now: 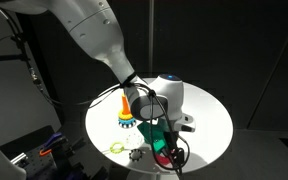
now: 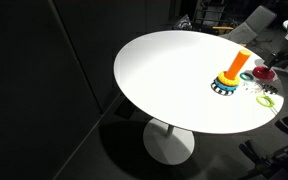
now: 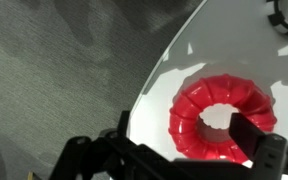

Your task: Put the pink circular object on the orange object

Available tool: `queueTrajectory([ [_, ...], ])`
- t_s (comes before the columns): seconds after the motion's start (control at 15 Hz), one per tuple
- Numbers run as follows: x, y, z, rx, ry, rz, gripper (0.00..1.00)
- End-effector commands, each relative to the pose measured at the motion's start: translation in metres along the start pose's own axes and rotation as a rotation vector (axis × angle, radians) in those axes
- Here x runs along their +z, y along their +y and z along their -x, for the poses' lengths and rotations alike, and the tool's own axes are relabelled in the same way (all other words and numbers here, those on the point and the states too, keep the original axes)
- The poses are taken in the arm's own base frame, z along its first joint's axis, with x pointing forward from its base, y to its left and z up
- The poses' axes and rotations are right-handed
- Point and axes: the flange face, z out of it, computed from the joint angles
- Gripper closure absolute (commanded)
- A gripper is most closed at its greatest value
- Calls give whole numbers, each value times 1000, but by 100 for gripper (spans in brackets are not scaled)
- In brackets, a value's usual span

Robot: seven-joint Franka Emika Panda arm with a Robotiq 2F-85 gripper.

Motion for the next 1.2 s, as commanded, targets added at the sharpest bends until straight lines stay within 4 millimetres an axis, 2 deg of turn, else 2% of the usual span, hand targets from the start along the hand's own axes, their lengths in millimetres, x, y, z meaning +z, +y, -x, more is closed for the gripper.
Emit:
queueTrajectory([
  [0.0, 3, 6, 2, 18, -5, 17, 0],
  [0.27, 8, 11, 4, 27, -14, 20, 1],
  [0.33, 9, 12, 4, 29, -15, 20, 12],
  [0.4, 10, 12, 4, 31, -16, 20, 19],
  [0.47, 10, 12, 4, 33, -18, 20, 32],
  [0.73, 13, 11, 5, 44, -21, 20, 65],
  [0.93, 8, 11, 4, 47, -15, 18, 89],
  [1.0, 4, 10, 4, 48, -12, 17, 94],
  [1.13, -5, 9, 2, 50, -1, 17, 91],
])
